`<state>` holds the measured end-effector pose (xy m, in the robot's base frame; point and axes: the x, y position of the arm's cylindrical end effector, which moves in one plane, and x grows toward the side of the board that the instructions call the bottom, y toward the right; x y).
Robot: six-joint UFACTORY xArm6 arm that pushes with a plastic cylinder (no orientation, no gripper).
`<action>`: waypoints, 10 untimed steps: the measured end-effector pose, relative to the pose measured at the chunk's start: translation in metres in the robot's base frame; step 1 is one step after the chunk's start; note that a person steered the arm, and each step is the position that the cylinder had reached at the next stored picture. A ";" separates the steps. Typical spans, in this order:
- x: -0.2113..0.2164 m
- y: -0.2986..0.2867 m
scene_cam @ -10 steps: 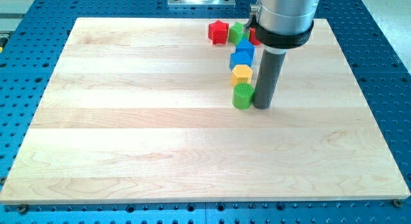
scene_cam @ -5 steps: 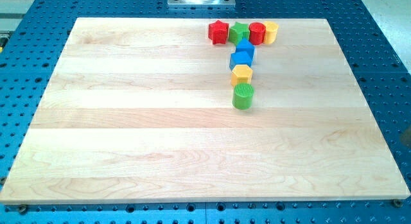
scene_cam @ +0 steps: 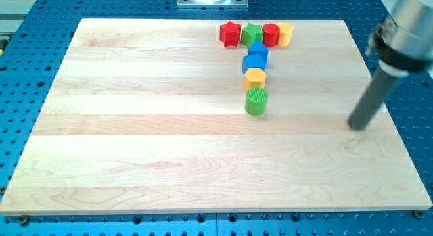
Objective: Make t shape with all the blocks
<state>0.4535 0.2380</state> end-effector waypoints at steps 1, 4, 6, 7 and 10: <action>-0.084 -0.024; -0.131 -0.075; -0.131 -0.094; -0.131 -0.103; -0.131 -0.119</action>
<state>0.3227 0.1195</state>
